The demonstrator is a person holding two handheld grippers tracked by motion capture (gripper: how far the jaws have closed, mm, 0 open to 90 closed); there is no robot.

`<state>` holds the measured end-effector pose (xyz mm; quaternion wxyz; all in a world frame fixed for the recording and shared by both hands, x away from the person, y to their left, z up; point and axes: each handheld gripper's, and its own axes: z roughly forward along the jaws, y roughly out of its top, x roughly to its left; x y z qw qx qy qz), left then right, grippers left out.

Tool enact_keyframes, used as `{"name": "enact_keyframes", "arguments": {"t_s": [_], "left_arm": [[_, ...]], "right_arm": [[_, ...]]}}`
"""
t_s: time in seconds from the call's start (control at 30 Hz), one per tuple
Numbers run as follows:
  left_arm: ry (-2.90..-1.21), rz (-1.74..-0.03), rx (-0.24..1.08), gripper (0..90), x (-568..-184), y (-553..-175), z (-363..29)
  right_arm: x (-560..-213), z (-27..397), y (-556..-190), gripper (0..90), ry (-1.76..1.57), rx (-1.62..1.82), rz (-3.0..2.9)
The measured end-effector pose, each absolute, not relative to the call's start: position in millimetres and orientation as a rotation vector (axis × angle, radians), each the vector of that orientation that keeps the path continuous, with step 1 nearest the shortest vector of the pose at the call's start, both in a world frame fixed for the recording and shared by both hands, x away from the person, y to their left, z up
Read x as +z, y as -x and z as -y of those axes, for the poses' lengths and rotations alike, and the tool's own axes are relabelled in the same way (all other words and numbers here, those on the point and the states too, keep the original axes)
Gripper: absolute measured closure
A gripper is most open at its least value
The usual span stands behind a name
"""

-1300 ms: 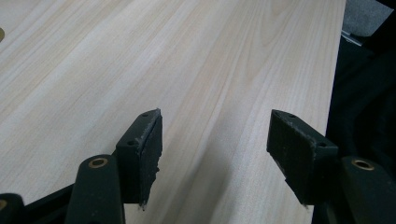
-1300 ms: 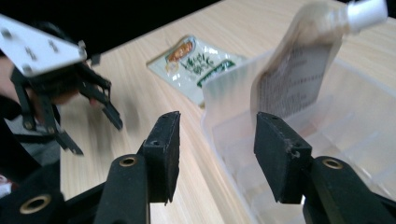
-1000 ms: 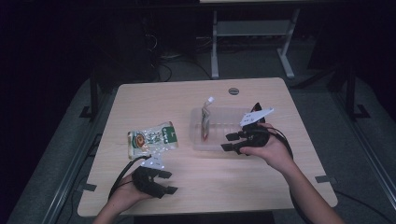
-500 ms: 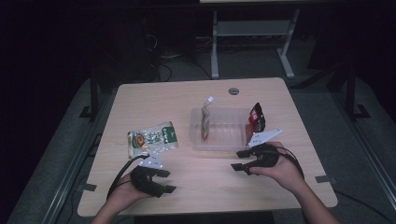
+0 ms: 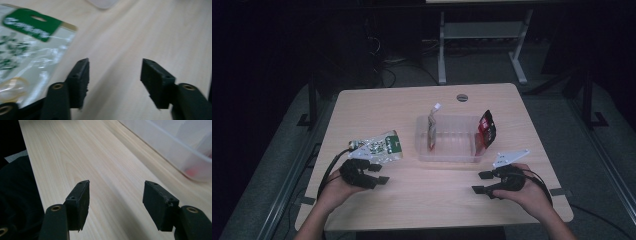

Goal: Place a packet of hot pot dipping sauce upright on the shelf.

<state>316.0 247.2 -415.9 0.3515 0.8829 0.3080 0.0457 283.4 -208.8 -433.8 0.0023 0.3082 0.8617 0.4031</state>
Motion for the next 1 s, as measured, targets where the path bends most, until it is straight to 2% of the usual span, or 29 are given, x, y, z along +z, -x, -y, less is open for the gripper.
{"name": "enact_keyframes", "arguments": {"t_s": [0.03, 0.23, 0.33, 0.43, 0.77, 1.0], "left_arm": [[-2.284, -0.814, 0.136, 44.8, -414, -321, -250], [-2.227, -0.932, 0.193, 72.8, -403, -351, -265], [-2.213, -0.967, 0.222, 83.1, -398, -367, -269], [-2.194, -1.015, 0.258, 89.5, -396, -384, -272], [-2.215, -1.173, 0.375, 89.7, -415, -443, -279], [-2.253, -1.257, 0.385, 89.7, -439, -457, -288]], "right_arm": [[-434, 210, -281, 38.1, -0.972, 1.264, -2.702], [-433, 217, -277, 38.1, -0.984, 1.274, -2.685], [-434, 218, -278, 38.0, -0.985, 1.269, -2.682], [-434, 218, -278, 38.0, -0.987, 1.267, -2.683], [-436, 218, -279, 37.3, -0.986, 1.273, -2.69], [-437, 219, -281, 37.4, -0.991, 1.272, -2.693]]}}
